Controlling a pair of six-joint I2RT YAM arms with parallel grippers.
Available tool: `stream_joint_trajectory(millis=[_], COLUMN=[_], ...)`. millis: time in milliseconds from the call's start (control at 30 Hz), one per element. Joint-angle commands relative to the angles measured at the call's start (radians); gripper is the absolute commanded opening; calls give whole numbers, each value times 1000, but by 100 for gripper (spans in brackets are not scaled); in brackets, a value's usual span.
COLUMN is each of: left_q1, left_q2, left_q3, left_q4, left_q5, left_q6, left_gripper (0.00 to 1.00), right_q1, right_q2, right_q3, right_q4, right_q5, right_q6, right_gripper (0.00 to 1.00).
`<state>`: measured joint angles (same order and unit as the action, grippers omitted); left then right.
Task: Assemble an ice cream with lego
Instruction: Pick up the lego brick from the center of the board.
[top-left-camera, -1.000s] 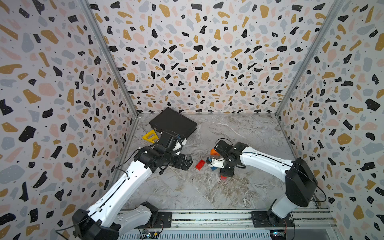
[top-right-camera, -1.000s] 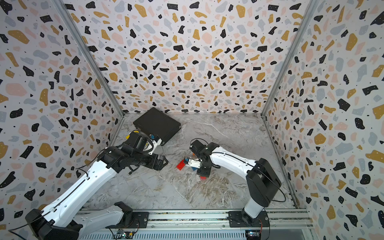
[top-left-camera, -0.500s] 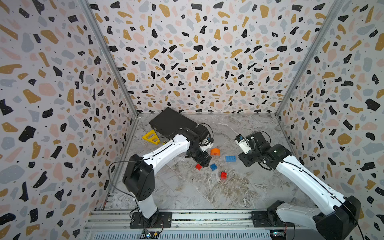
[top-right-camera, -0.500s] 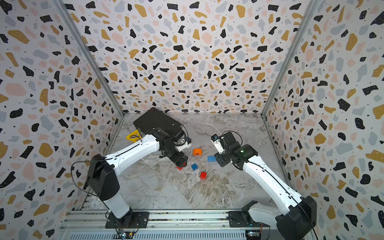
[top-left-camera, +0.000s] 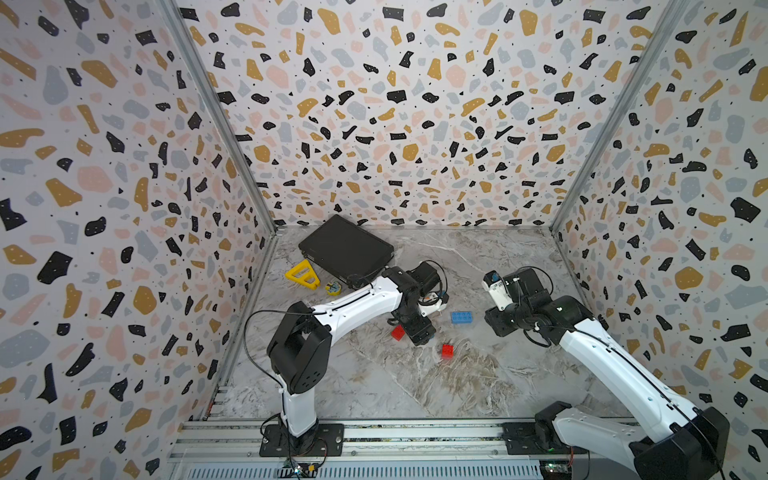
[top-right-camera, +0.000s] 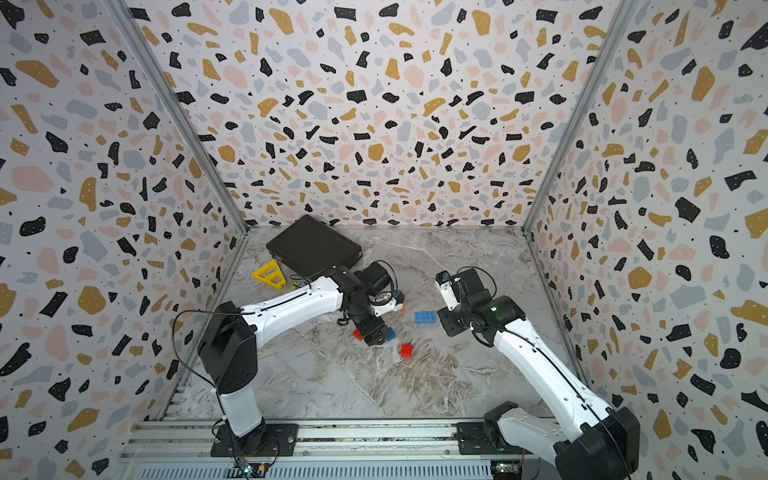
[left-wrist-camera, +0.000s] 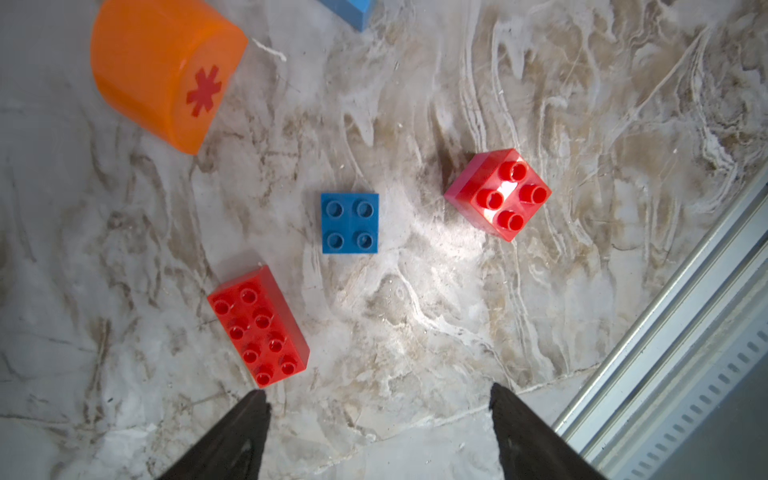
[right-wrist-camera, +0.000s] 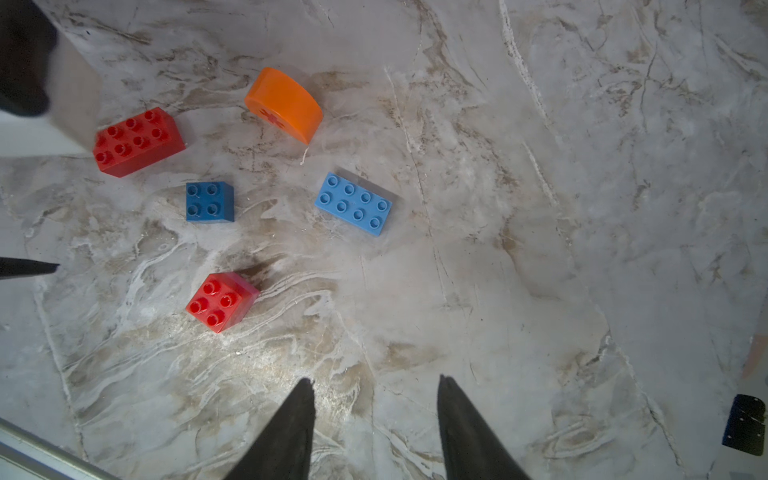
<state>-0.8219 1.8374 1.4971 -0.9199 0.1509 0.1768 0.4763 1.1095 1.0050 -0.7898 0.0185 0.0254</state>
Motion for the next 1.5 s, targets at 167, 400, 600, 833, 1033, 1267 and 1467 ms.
stream_joint_trajectory(millis=[167, 400, 600, 833, 1033, 1267, 1467], left_q1=[-21, -25, -25, -35, -39, -48, -56], left_q2=[63, 137, 155, 179, 199, 219, 237], left_q3=[-13, 17, 25, 19, 27, 42, 49], left_q4=[118, 109, 138, 162, 179, 185, 179], left_q5=[-41, -58, -77, -100, -116, -121, -144], left_q6=[8, 23, 21, 17, 6, 3, 3], left_gripper=[82, 78, 74, 67, 64, 57, 54], right_q1=[-12, -16, -18, -20, -21, -22, -22], right_q2=[-22, -17, -16, -11, -9, -8, -7], right_q3=[-2, -7, -8, -9, -9, -11, -11], right_q4=[9, 9, 7, 5, 6, 2, 1], right_q5=[-11, -8, -8, -8, -8, -8, -9], right_q6=[14, 15, 15, 13, 13, 13, 13], right_gripper=[51, 51, 51, 51, 51, 51, 51])
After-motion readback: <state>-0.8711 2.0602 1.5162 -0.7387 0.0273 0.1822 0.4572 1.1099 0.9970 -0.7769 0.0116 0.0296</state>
